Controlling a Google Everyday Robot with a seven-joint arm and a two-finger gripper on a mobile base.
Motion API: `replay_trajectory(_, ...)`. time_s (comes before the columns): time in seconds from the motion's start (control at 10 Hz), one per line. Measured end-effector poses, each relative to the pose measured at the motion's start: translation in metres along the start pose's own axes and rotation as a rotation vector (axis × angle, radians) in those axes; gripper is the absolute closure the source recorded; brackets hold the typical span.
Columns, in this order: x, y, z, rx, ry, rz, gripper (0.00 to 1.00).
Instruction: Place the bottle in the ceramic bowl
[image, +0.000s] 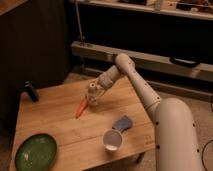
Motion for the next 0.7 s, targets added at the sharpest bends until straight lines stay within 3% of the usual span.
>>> replay_trajectory(0.3,0.0004,-0.0001,0.0051,-0.004,-0.021,-0.002,1.0)
replay_trajectory(0.7,0.0011,0.0,0.005,-0.004,-0.019,-0.001,1.0)
